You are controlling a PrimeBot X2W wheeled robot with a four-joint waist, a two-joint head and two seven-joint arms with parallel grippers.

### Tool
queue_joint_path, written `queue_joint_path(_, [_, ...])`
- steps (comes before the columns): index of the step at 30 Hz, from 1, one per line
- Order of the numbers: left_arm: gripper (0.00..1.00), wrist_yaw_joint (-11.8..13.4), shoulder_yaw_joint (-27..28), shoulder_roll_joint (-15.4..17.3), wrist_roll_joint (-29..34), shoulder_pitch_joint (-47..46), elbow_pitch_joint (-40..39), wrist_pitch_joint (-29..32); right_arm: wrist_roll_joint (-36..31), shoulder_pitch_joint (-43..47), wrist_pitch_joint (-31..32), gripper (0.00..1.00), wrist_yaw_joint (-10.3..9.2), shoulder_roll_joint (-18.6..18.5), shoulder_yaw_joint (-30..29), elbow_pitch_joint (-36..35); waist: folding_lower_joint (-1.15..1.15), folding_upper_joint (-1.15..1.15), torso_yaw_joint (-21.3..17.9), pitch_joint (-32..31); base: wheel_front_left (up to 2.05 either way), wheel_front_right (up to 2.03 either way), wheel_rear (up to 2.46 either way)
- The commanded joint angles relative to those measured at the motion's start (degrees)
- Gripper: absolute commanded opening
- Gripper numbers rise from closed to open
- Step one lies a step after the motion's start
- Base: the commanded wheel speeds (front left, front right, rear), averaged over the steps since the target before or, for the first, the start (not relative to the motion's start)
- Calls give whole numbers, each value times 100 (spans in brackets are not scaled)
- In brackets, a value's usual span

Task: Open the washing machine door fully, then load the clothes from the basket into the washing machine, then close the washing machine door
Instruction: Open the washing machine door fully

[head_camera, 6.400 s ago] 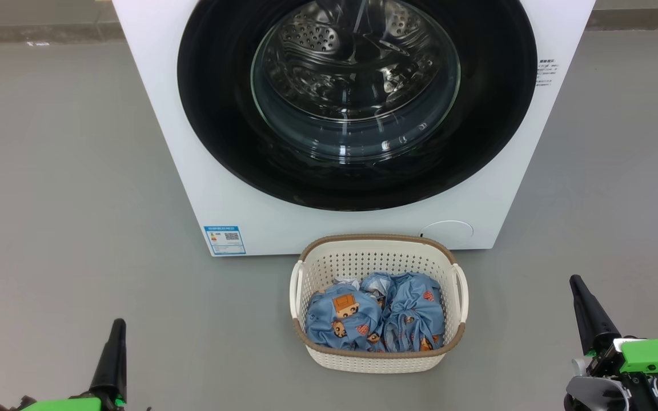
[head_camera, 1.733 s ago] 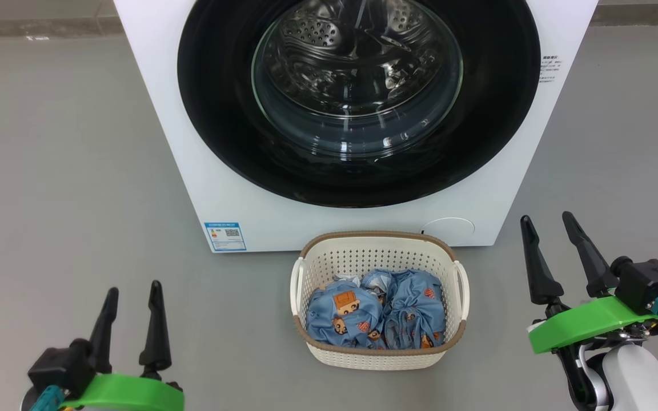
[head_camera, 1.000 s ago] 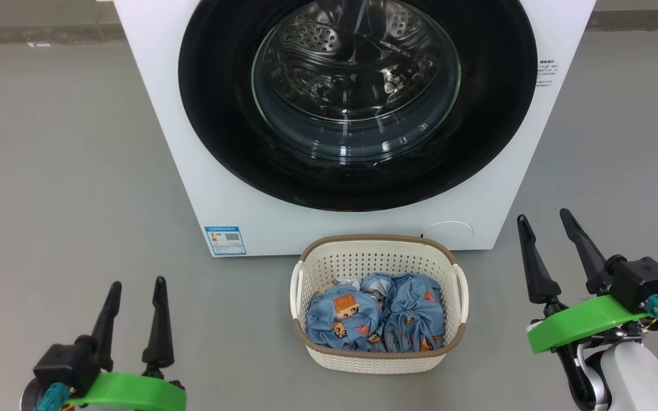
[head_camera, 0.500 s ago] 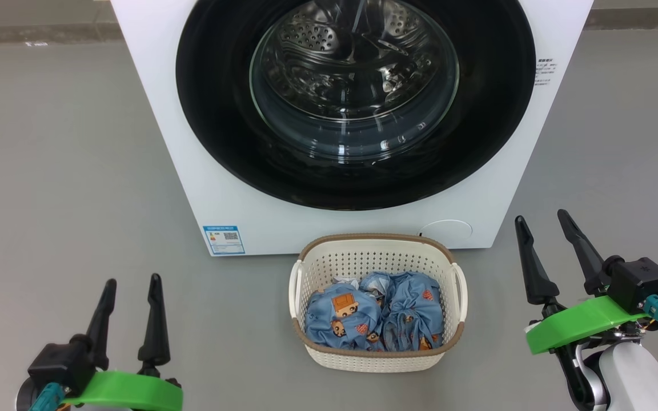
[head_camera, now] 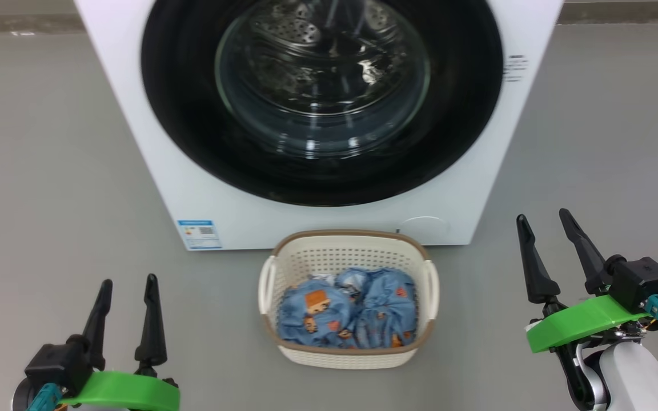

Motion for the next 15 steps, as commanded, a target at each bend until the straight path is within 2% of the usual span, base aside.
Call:
queue_joint_path(1, [100, -20, 184, 96, 46, -221, -103, -52, -2, -191, -70, 100, 1, -34, 95, -139, 0, 0, -6, -2, 123, 123, -246])
queue_joint_path(8, [100, -56, 176, 87, -47, -233, -93, -52, 4, -199, -70, 100, 1, -27, 72, -137, 0, 0, -30, 7, 113, 113, -226])
queue_joint_path(15, [100, -76, 153, 84, -85, -246, -36, -52, 22, -209, -70, 100, 1, -52, 48, -122, 0, 0, -45, 4, 62, 62, -124])
